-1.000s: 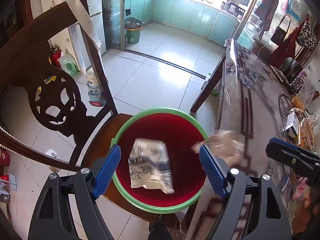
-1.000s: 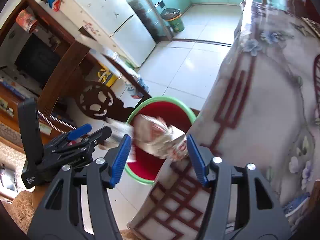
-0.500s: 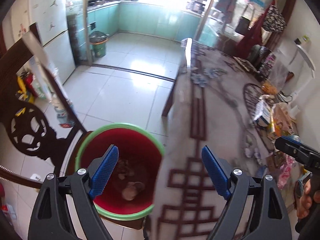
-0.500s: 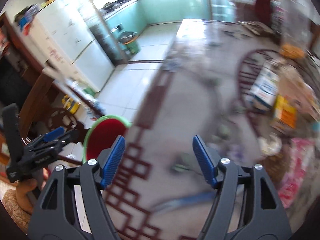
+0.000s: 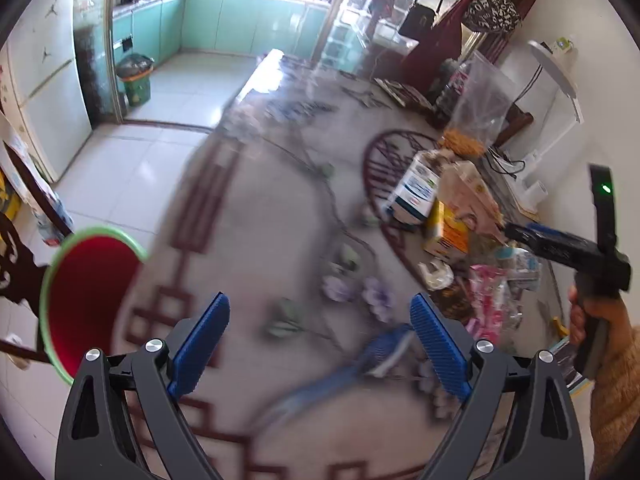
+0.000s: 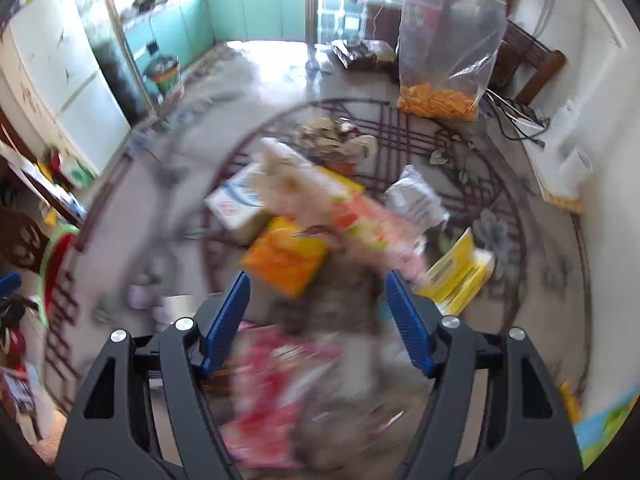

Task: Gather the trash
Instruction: 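Grasp the brown carton with the left gripper while the right gripper grasps the strawberry milk carton, then carry both cartons to the red bin and release them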

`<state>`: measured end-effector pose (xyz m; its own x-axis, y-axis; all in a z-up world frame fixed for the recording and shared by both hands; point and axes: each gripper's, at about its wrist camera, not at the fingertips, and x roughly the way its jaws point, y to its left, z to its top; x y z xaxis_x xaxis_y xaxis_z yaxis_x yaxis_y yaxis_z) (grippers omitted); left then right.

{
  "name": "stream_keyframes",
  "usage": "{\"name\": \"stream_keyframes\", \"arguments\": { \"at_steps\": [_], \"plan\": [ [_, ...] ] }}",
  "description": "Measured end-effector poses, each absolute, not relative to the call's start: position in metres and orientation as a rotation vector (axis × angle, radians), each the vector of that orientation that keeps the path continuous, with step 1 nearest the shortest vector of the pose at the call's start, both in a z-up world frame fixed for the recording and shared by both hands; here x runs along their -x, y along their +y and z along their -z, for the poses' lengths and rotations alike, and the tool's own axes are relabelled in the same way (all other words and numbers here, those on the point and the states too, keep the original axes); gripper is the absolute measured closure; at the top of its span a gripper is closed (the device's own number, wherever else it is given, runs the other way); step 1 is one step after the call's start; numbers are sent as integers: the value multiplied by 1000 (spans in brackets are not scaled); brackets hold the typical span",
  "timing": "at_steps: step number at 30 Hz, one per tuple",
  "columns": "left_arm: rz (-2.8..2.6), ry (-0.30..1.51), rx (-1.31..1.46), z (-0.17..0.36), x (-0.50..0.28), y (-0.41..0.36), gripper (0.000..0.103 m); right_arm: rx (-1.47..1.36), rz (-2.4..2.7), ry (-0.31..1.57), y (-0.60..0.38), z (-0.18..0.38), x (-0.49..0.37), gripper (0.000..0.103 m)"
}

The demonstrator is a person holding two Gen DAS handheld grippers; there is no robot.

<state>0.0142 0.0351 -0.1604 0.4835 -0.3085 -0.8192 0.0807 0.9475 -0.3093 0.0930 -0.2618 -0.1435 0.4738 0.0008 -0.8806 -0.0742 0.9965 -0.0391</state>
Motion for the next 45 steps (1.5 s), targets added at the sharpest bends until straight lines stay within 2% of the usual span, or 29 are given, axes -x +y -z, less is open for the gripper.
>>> {"name": "stream_keyframes", "arguments": {
  "at_steps": [4, 5, 6, 8, 10, 13, 20, 25, 27, 29, 30, 35, 45],
  "plan": [
    [267, 1103, 245, 175, -10, -16, 15, 163, -110, 1127, -273, 170, -126, 33],
    [273, 1119, 234, 178, -9, -29, 15, 173, -123, 1134, -275, 177, -131, 36],
    [275, 1128, 229, 180, -10, -37, 15, 177, -131, 1138, -275, 180, -134, 42],
    [275, 1149, 222, 186, -13, -55, 15, 192, -145, 1145, -279, 188, -139, 79],
    [274, 1168, 223, 191, -18, -69, 15, 162, -167, 1140, -286, 189, -141, 79],
    [259, 1195, 234, 202, -29, -88, 15, 88, -199, 1107, -297, 177, -138, 91],
    [184, 1252, 235, 228, -56, -111, 15, -68, -254, 984, -314, 133, -122, 91],
    [178, 1291, 219, 243, -68, -119, 16, -118, -286, 962, -316, 124, -116, 91],
    [183, 1296, 210, 245, -73, -123, 24, -115, -292, 960, -314, 125, -115, 91],
    [196, 1304, 192, 245, -76, -126, 52, -123, -301, 958, -312, 125, -114, 91],
    [208, 1307, 192, 245, -77, -126, 52, -127, -302, 957, -312, 125, -114, 91],
    [252, 1286, 199, 235, -80, -125, 73, -151, -302, 953, -311, 122, -110, 91],
    [303, 1130, 183, 180, -65, -102, 79, -175, -299, 905, -297, 103, -93, 91]
  ]
}}
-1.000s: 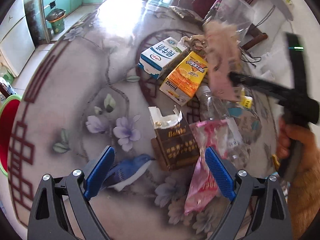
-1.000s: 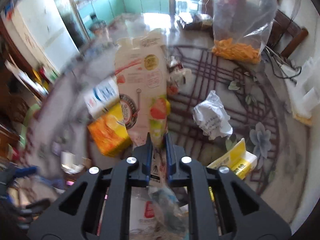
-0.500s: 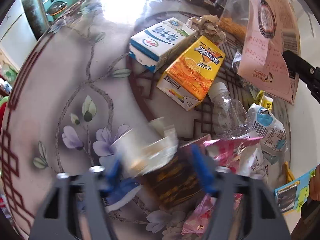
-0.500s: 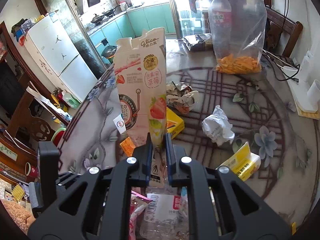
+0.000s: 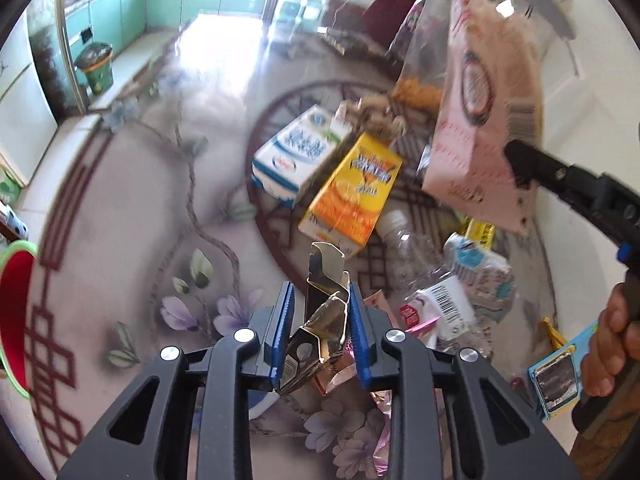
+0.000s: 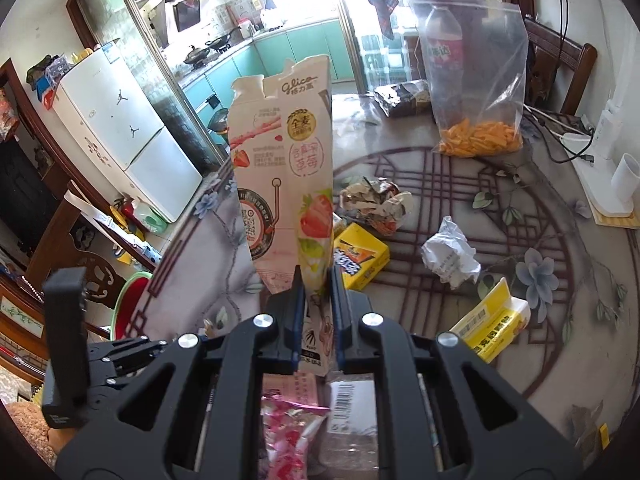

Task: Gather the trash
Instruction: 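Carry both cartons to the red bin and release them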

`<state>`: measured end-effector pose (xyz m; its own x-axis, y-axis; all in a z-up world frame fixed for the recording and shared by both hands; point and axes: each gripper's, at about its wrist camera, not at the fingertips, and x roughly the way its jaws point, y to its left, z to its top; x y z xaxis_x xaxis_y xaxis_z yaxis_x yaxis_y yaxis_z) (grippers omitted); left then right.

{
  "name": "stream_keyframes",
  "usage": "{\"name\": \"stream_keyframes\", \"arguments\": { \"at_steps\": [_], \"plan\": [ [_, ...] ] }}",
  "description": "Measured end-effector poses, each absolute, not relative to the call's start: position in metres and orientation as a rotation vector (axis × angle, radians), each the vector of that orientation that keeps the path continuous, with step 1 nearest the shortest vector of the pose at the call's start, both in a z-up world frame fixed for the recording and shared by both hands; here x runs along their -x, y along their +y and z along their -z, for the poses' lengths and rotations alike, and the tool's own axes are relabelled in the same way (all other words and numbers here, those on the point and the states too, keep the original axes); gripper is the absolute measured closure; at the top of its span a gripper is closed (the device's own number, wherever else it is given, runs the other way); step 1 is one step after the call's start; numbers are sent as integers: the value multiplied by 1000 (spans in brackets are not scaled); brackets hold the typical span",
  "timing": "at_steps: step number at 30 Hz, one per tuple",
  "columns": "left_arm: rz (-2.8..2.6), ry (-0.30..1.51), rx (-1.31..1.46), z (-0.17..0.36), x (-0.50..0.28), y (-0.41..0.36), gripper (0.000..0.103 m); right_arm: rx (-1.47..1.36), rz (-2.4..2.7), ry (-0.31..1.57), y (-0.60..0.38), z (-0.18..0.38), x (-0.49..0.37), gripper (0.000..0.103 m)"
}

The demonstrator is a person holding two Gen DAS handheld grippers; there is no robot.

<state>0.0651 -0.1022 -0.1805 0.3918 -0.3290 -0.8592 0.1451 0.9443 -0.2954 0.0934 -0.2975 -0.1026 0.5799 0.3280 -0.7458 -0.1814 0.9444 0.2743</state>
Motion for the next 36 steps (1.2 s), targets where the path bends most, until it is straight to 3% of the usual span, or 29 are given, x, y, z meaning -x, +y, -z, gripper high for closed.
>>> {"name": "stream_keyframes", "arguments": {
  "at_steps": [18, 36],
  "plan": [
    [264, 966, 219, 126, -21, 9, 80, -154, -350, 882, -196, 82, -64, 91],
    [14, 987, 268, 156, -15, 208, 80, -139, -453, 1014, -27, 117, -49, 90]
  ]
}}
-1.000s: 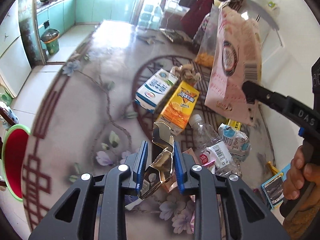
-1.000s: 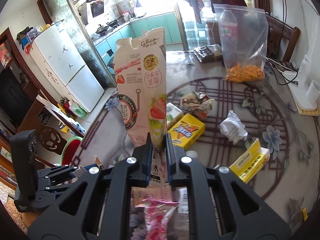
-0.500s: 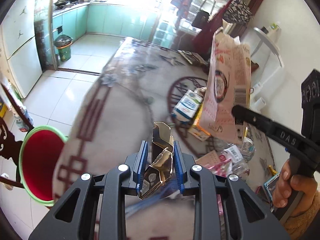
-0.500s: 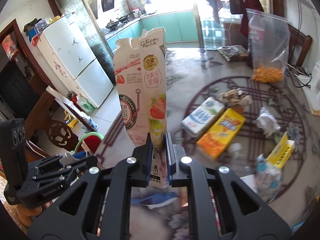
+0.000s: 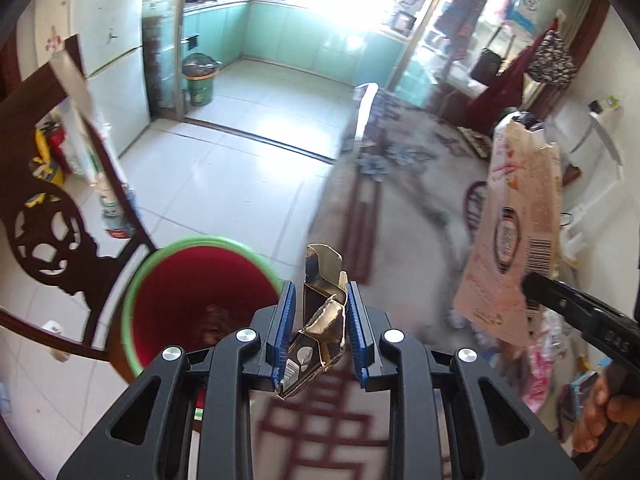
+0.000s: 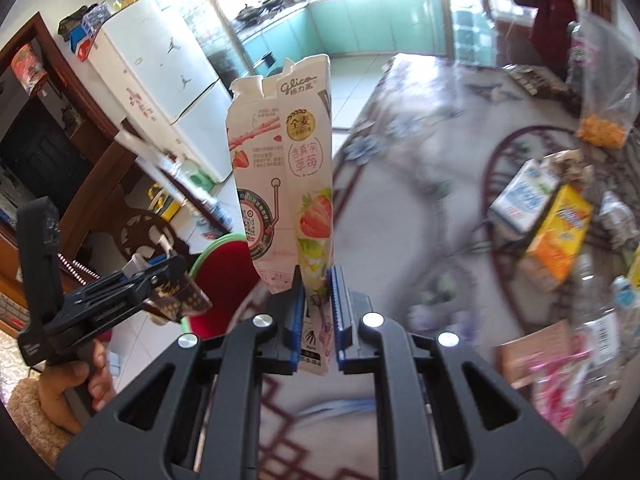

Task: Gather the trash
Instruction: 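Carry both cartons to the red bin and release them, then grasp the pink snack bag with the left gripper while the right gripper grasps a clear wrapper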

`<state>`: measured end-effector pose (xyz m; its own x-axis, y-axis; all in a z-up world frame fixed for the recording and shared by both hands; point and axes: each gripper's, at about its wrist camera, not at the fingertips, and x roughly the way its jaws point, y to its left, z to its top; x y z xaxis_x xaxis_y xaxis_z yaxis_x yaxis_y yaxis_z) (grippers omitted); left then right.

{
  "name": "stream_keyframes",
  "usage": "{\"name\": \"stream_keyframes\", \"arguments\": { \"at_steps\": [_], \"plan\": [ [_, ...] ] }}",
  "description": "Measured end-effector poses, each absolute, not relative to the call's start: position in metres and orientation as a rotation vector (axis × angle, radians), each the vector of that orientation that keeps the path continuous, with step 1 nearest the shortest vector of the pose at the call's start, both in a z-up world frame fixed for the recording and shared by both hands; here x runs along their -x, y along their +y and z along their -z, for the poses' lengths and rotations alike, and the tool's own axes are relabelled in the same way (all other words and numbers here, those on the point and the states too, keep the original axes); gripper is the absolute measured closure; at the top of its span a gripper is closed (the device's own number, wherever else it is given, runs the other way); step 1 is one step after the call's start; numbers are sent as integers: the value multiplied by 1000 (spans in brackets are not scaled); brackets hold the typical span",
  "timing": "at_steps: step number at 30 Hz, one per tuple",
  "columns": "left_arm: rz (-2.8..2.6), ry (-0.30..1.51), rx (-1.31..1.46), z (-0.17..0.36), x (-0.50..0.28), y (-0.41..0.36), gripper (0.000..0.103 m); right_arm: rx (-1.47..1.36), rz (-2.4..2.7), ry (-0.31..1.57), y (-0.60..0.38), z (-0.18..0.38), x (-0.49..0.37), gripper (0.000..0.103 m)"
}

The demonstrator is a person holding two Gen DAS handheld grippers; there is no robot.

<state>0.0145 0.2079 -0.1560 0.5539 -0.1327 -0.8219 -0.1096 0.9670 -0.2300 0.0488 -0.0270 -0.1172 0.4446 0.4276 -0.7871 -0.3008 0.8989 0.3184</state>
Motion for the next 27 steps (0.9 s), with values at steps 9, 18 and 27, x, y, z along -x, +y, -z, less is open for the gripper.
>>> {"name": "stream_keyframes", "arguments": {
  "at_steps": [9, 18, 27],
  "plan": [
    [-63, 1062, 299, 195, -11, 270, 80, -156, -585, 1169, 64, 161, -42, 90],
    [-63, 1070, 317, 205, -8, 290, 79, -99, -610, 1212, 107, 173, -37, 90],
    [-73, 1036, 332, 198, -10, 292, 45, -105, -530, 1154, 90, 159, -39, 63]
  ]
}}
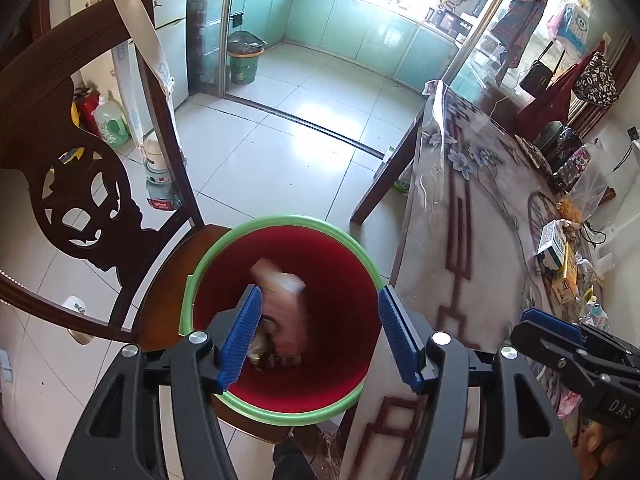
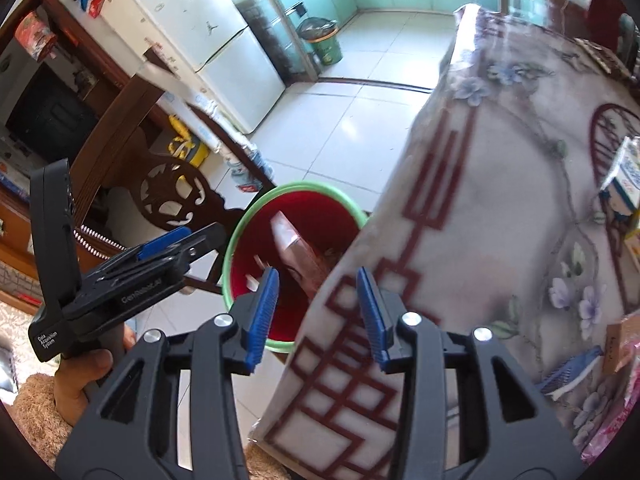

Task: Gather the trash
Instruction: 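Grasp the pink snack bag with the left gripper while the right gripper grasps a clear wrapper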

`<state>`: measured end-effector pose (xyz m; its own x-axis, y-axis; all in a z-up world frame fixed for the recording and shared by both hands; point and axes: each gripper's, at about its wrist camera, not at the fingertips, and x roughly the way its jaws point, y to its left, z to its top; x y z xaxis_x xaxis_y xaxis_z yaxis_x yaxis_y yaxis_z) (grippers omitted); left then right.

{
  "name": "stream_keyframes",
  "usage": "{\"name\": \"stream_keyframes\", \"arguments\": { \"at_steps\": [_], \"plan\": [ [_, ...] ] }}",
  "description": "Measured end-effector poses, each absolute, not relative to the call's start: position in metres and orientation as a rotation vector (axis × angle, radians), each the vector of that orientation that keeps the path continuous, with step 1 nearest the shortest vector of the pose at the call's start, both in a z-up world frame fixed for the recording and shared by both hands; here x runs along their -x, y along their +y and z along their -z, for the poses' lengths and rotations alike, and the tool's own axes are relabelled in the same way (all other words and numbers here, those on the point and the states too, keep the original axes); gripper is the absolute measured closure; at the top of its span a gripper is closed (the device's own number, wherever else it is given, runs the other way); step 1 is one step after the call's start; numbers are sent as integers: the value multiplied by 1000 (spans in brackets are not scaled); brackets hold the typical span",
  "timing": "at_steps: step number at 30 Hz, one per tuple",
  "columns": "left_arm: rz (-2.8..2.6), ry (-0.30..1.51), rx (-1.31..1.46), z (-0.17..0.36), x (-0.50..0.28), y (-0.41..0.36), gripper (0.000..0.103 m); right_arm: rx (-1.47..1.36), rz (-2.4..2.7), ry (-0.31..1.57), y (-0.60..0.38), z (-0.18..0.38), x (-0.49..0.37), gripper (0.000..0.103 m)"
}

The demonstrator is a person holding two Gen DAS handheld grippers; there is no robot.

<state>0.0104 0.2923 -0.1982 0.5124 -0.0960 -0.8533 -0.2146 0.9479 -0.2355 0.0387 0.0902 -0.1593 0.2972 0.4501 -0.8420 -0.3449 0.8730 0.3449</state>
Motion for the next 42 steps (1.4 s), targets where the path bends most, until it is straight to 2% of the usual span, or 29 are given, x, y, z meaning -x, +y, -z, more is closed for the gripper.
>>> {"name": "stream_keyframes", "arguments": {
  "at_steps": [13, 18, 24, 26, 34, 42],
  "plan": [
    [90, 1022, 278, 178, -23, 219, 44, -113, -329, 1054, -2, 130, -32, 54],
    [159, 1022, 238, 173, -26, 177, 39, -147, -253, 1062, -46, 134, -28, 54],
    [228, 1041, 201, 171, -26, 128, 39, -183, -188, 1064, -96, 138, -19, 54],
    [249, 1047, 190, 170, -25, 111, 39, -193, -171, 1062, -113, 139, -16, 50],
    [344, 1066, 188, 164, -21, 33, 39, -222, -110, 1052, -177, 140, -10, 50],
    [519, 1161, 155, 178, 0, -73, 33, -230, 24, 1005, -270, 133, -7, 48]
  ]
}}
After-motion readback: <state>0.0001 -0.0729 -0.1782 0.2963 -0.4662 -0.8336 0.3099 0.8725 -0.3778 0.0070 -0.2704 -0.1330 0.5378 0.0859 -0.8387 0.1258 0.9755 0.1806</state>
